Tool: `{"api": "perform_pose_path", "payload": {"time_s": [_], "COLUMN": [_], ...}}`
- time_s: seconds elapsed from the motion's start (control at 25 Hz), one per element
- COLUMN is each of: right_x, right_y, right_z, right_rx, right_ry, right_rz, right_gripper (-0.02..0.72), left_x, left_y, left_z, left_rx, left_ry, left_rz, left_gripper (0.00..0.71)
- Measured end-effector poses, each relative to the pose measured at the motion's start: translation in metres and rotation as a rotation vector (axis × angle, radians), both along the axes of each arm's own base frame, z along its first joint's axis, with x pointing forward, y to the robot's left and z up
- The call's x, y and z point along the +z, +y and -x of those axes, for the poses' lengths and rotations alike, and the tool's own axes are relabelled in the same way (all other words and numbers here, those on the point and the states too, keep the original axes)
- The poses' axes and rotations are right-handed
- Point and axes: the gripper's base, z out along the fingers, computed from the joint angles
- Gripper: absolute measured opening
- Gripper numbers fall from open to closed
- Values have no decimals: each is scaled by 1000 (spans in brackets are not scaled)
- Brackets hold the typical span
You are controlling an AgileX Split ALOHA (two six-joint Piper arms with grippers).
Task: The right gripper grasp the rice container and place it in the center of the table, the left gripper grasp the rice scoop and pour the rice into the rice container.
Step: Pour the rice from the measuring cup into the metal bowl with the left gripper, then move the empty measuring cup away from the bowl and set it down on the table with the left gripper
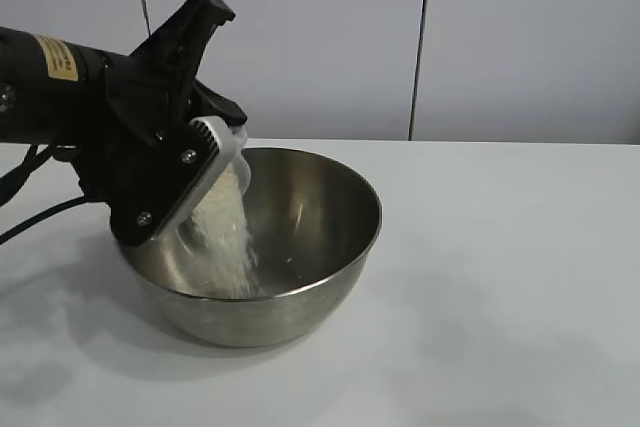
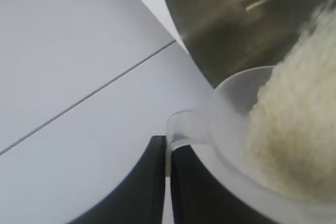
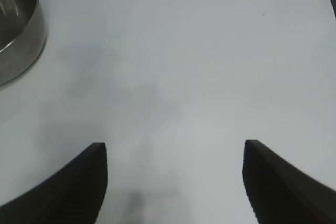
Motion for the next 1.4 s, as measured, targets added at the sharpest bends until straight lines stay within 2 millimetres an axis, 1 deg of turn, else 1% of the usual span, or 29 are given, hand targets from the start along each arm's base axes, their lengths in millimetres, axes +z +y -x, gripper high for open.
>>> {"api": "perform_pose_path", "payload": {"time_s": [0.12,0.64,0.72,0.8,0.88,0.92,1.04,1.16,1.28,1.4], "right_x": [0,0,0,0,0,0,0,0,0,0], "right_y": [0,0,0,0,0,0,0,0,0,0], "right_z": [0,0,0,0,0,0,0,0,0,0], "right_rx": [0,0,0,0,0,0,0,0,0,0], "right_ry": [0,0,-2,-1,-1,-1,-1,-1,-1,-1], "right_rz": [0,0,0,0,0,0,0,0,0,0], "right_gripper": [495,495,495,495,495,495,495,495,495,495], "left_x": [3,3,1,1,3,5,13,19,20,21], "left_y": [-1,-3,-3,-3,-3,-3,-4,-1,12,35], "left_z": [0,1,1,1,1,1,-1,-4,-13,-25], "left_rx": [-29,-95,-101,-82,-38,-8,71,179,317,443], "left_ry": [-80,-188,-183,-146,-84,-42,76,222,377,492], "left_rz": [-46,-206,-226,-180,-53,41,355,671,970,1238], "left_gripper": [11,12,12,12,12,12,12,12,12,12]}}
